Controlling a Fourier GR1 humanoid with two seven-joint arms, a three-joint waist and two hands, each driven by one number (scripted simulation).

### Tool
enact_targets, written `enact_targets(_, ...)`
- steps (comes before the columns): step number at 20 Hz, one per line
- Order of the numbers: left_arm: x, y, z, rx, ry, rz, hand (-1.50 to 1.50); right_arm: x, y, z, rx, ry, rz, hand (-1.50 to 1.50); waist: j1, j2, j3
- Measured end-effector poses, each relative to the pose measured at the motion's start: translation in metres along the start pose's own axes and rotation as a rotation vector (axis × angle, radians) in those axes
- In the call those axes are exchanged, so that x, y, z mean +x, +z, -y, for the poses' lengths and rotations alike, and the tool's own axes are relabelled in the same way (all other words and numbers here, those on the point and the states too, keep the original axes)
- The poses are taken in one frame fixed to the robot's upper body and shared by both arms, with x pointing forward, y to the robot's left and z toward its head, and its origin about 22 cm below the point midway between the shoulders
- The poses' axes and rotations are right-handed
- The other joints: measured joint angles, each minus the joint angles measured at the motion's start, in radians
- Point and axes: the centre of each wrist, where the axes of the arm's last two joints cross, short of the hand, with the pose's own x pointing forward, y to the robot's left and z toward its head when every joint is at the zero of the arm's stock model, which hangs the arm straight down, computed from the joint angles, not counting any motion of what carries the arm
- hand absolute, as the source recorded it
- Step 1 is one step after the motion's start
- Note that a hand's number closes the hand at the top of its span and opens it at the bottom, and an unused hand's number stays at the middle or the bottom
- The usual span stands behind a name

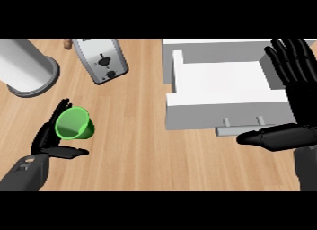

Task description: Pick up the cup, place it into the drawer and close the drawer

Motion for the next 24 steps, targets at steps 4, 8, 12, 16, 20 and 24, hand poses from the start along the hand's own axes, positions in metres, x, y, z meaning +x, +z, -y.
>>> enact_targets(4, -0.002, -0.003, 0.008, -0.021, 0.015, 0.004, -1.50, 0.000, 0.000, 0.005, 0.002, 0.001, -0.010, -1.50, -0.003, 0.000, 0.000)
enact_targets(8, -0.003, -0.008, 0.015, -0.052, 0.056, -0.001, 1.50, 0.003, -0.002, 0.007, 0.003, 0.008, -0.012, -1.50, -0.007, 0.001, 0.000)
enact_targets(12, -0.002, -0.015, 0.026, -0.091, 0.101, 0.022, 1.50, 0.004, -0.002, 0.006, 0.005, 0.007, -0.018, -1.50, -0.005, 0.000, 0.000)
enact_targets(16, -0.001, -0.018, 0.029, -0.050, 0.029, 0.117, 1.50, 0.000, 0.002, 0.009, 0.007, 0.016, -0.025, -1.50, -0.003, 0.000, 0.000)
enact_targets(20, 0.002, -0.023, 0.032, 0.008, -0.017, 0.196, 1.50, -0.001, 0.005, 0.008, 0.000, 0.016, -0.024, -1.50, -0.002, -0.001, 0.000)
enact_targets(24, 0.006, -0.030, 0.036, 0.073, 0.025, 0.255, 1.50, 0.000, 0.006, 0.017, -0.006, 0.020, -0.023, -1.50, 0.003, -0.004, 0.001)
